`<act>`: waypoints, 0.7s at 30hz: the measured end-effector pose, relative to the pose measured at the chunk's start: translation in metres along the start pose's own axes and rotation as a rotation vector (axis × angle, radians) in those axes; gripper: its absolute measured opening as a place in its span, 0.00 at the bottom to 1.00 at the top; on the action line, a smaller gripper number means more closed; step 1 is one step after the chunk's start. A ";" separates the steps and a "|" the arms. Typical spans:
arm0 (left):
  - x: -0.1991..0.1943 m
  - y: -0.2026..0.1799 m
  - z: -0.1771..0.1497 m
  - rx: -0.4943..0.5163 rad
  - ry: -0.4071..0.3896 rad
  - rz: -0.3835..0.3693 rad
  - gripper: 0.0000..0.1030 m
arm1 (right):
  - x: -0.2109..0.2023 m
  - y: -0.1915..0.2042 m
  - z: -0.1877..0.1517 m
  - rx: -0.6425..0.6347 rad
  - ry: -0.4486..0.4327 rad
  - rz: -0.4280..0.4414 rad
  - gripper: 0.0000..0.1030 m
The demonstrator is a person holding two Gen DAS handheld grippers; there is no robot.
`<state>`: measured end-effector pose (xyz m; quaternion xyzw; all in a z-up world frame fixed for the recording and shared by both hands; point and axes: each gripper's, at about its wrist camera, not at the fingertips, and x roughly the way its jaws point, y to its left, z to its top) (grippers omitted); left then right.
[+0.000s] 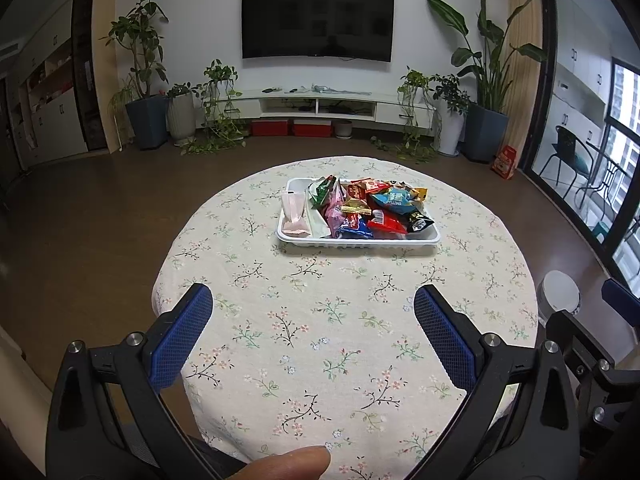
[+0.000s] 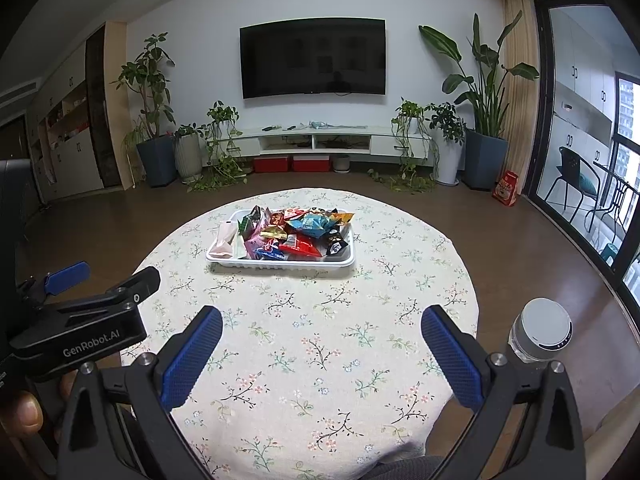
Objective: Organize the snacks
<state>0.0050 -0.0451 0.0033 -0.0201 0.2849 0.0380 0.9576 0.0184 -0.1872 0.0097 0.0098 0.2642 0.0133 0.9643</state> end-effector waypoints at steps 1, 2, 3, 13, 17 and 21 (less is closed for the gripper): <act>0.000 0.000 0.000 0.001 -0.001 -0.001 0.99 | 0.000 0.000 0.000 0.000 0.001 -0.001 0.99; 0.000 0.000 0.000 0.004 -0.001 0.001 0.99 | 0.000 0.000 0.000 0.001 0.002 -0.001 0.99; 0.000 0.000 0.000 0.005 -0.002 0.003 0.99 | 0.001 0.000 -0.002 0.002 0.005 -0.001 0.99; 0.001 -0.001 -0.001 0.004 0.002 -0.003 0.99 | 0.005 -0.002 -0.005 0.001 0.023 0.002 0.99; 0.001 0.000 -0.001 0.004 0.001 -0.003 0.99 | 0.006 -0.002 -0.006 0.000 0.024 0.002 0.99; 0.001 0.000 -0.002 0.005 0.003 -0.005 0.99 | 0.007 -0.002 -0.008 -0.002 0.028 0.002 0.99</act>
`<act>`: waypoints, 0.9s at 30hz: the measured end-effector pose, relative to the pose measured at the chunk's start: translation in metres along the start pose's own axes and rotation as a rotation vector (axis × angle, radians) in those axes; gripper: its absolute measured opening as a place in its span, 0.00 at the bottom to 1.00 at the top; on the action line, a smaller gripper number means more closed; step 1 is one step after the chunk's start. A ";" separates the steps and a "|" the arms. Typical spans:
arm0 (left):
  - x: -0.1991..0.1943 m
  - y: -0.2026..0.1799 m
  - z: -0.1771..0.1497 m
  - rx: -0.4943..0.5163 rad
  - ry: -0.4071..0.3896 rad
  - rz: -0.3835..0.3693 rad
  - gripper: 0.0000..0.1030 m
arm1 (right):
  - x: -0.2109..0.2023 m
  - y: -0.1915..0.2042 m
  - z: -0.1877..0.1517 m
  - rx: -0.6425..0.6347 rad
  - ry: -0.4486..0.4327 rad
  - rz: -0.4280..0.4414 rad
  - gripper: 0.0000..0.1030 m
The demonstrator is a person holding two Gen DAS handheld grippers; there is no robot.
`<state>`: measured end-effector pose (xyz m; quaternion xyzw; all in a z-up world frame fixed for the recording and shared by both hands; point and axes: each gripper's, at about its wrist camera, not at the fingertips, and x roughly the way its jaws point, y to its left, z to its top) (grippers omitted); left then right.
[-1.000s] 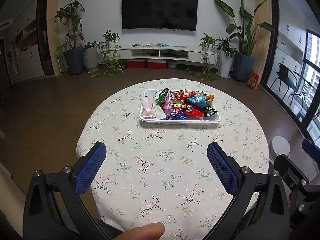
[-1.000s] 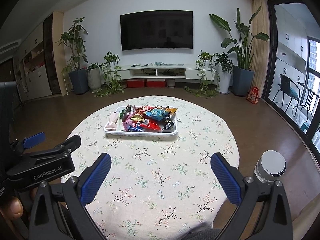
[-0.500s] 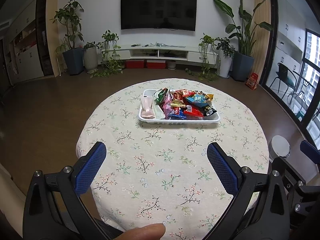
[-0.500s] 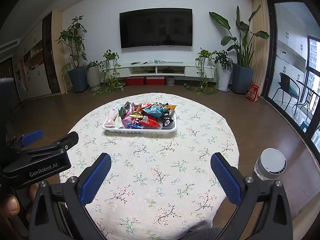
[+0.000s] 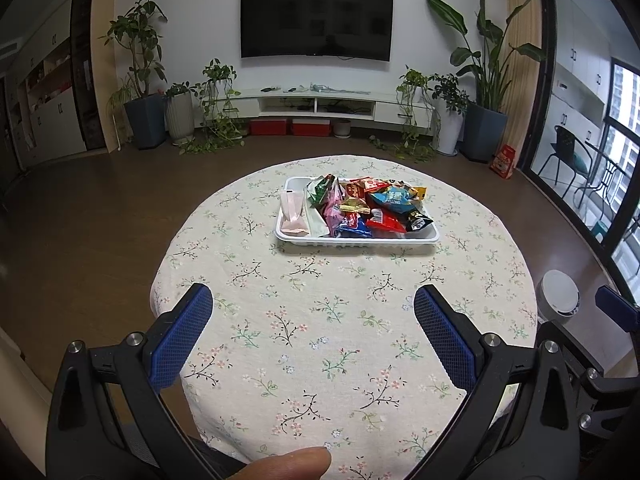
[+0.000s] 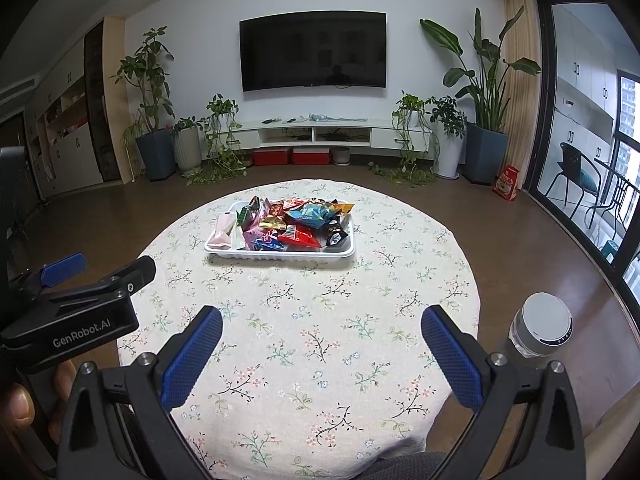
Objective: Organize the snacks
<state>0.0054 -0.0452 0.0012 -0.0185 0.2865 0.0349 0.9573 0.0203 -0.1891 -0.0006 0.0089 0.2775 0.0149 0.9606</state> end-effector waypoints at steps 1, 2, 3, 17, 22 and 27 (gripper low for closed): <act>0.000 0.000 0.000 0.002 -0.001 0.001 0.99 | 0.001 0.000 -0.001 -0.001 0.002 0.000 0.99; 0.000 0.000 0.000 0.003 -0.002 0.000 0.99 | 0.001 0.000 -0.001 -0.001 0.003 0.001 0.99; 0.000 0.000 0.000 0.003 0.000 -0.001 0.99 | 0.001 0.000 -0.002 -0.001 0.005 0.001 0.99; 0.001 0.000 0.000 0.001 0.000 -0.001 0.99 | 0.002 -0.002 -0.003 -0.005 0.012 0.002 0.99; 0.001 0.000 -0.001 -0.005 0.003 -0.004 0.99 | 0.003 -0.002 -0.004 -0.005 0.014 0.004 0.99; 0.002 0.001 -0.001 0.000 0.007 -0.010 0.99 | 0.004 -0.002 -0.004 -0.004 0.019 0.006 0.99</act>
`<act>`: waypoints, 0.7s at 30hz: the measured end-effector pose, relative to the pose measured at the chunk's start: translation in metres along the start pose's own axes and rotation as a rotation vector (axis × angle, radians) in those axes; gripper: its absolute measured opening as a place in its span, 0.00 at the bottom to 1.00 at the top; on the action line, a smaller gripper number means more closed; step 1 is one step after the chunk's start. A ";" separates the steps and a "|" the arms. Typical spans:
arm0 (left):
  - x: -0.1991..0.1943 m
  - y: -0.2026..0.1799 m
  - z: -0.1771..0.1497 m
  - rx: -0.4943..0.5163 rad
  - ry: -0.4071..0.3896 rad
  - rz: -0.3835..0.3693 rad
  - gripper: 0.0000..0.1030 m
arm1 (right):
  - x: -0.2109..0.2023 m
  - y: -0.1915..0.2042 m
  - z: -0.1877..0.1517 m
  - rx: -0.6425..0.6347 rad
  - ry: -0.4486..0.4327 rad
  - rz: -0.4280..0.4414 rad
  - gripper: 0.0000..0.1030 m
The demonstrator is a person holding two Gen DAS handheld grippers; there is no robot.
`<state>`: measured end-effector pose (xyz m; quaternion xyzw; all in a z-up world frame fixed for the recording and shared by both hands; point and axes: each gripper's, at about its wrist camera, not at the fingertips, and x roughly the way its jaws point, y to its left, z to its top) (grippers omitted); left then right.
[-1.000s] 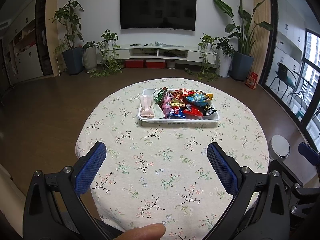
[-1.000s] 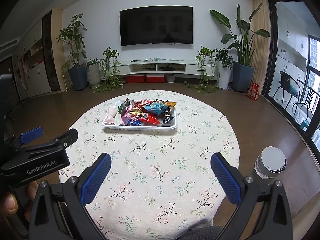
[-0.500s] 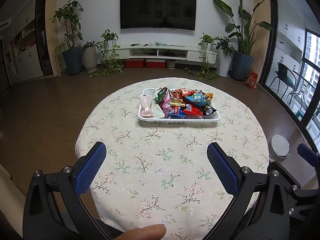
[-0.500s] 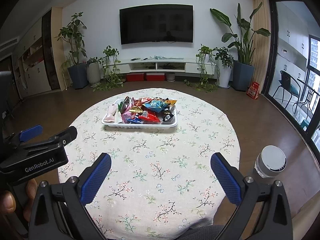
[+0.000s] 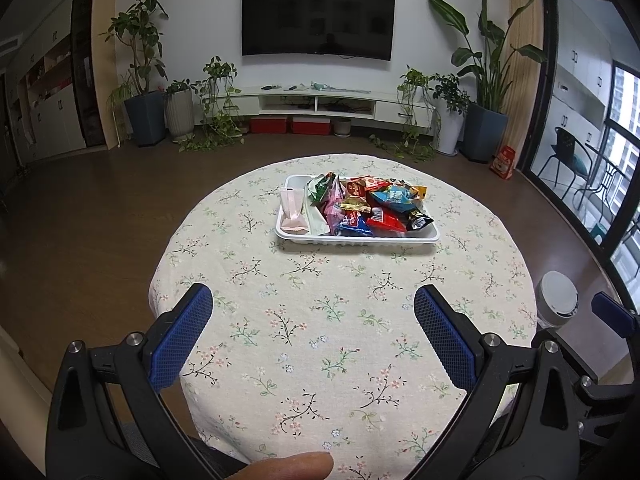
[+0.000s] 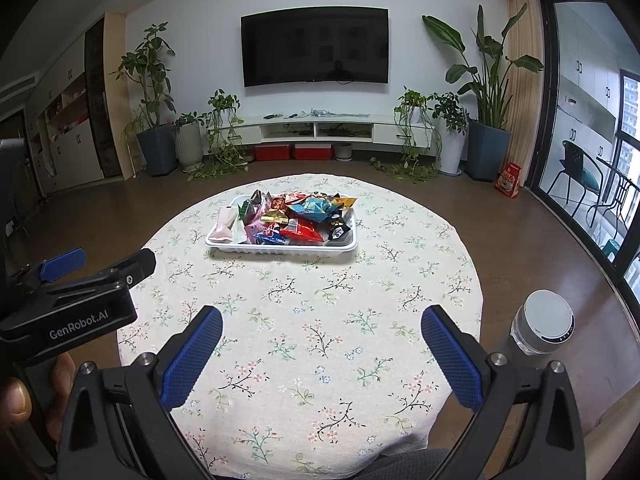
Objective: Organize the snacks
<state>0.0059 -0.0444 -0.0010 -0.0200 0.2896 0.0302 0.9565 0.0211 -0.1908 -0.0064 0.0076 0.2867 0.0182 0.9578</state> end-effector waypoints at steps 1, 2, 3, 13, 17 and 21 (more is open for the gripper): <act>0.000 0.000 0.000 0.001 -0.001 0.002 0.99 | 0.000 0.000 0.001 0.000 0.001 0.000 0.99; 0.000 0.000 0.000 0.002 -0.001 0.002 0.99 | 0.000 0.000 0.001 -0.001 0.002 0.000 0.99; 0.000 -0.001 0.000 0.003 0.000 0.001 0.99 | 0.000 0.000 0.001 -0.001 0.001 0.000 0.99; 0.000 -0.002 0.000 0.005 0.001 -0.002 0.99 | -0.001 0.000 0.001 -0.002 0.002 0.000 0.99; 0.000 -0.003 -0.001 0.006 0.001 -0.004 0.99 | -0.001 0.000 0.000 -0.001 0.002 0.000 0.99; -0.001 -0.003 -0.001 -0.001 -0.005 -0.022 0.99 | -0.001 0.000 0.001 -0.001 0.003 -0.001 0.99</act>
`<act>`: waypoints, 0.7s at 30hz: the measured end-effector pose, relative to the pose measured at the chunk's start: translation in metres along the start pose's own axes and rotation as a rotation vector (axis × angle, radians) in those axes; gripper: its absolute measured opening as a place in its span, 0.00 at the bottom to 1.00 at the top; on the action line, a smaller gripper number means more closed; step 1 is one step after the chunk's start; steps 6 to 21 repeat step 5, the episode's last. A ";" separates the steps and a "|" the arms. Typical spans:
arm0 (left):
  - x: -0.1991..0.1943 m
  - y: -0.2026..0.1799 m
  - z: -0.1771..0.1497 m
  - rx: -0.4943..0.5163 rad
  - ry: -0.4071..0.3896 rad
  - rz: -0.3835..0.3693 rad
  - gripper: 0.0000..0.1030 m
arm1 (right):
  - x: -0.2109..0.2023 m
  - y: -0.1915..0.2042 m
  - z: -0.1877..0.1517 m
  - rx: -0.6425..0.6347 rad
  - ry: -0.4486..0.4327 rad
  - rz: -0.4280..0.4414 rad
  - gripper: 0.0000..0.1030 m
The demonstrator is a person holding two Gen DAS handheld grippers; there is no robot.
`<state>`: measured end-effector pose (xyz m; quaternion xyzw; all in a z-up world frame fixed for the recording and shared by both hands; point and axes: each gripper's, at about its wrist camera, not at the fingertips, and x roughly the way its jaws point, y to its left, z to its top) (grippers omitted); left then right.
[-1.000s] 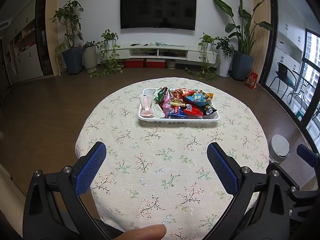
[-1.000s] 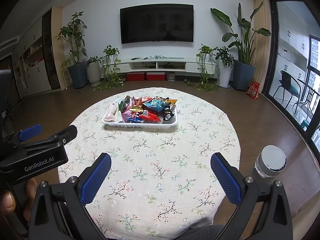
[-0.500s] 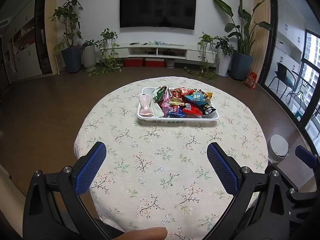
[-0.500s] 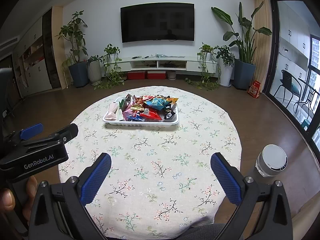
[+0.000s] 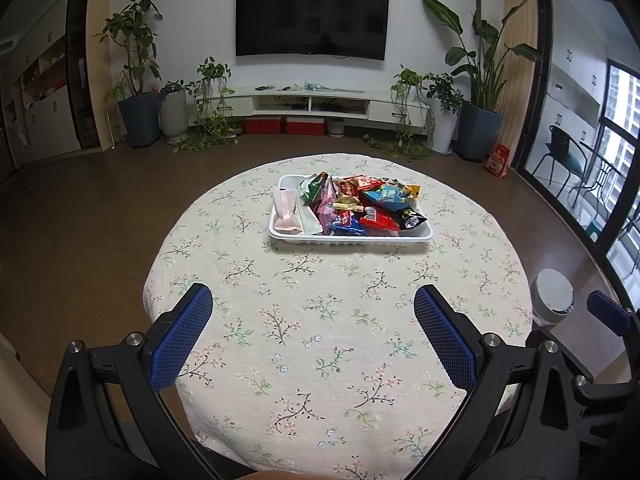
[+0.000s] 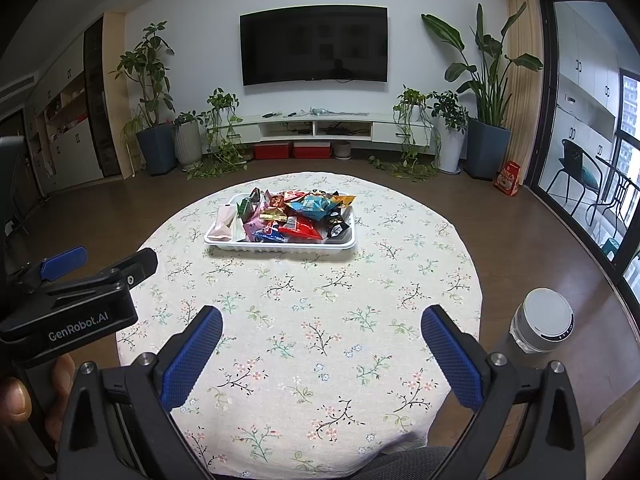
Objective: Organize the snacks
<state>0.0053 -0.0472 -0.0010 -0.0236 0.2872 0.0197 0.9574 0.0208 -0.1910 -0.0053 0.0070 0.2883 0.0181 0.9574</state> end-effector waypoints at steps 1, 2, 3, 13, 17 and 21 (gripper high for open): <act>0.000 0.000 0.000 0.000 -0.006 -0.001 0.99 | 0.000 0.001 0.000 0.000 0.001 -0.002 0.99; -0.001 -0.001 0.000 0.004 -0.011 0.002 0.99 | 0.000 0.001 0.000 0.001 0.002 -0.003 0.99; 0.000 -0.002 0.000 0.009 -0.011 0.001 0.99 | 0.000 0.000 -0.001 0.002 0.005 -0.005 0.99; 0.001 -0.001 0.001 0.005 -0.009 -0.008 0.99 | 0.000 -0.001 -0.002 0.005 0.007 -0.008 0.99; 0.001 -0.001 0.001 0.005 -0.009 -0.008 0.99 | 0.000 -0.001 -0.002 0.005 0.007 -0.008 0.99; 0.001 -0.001 0.001 0.005 -0.009 -0.008 0.99 | 0.000 -0.001 -0.002 0.005 0.007 -0.008 0.99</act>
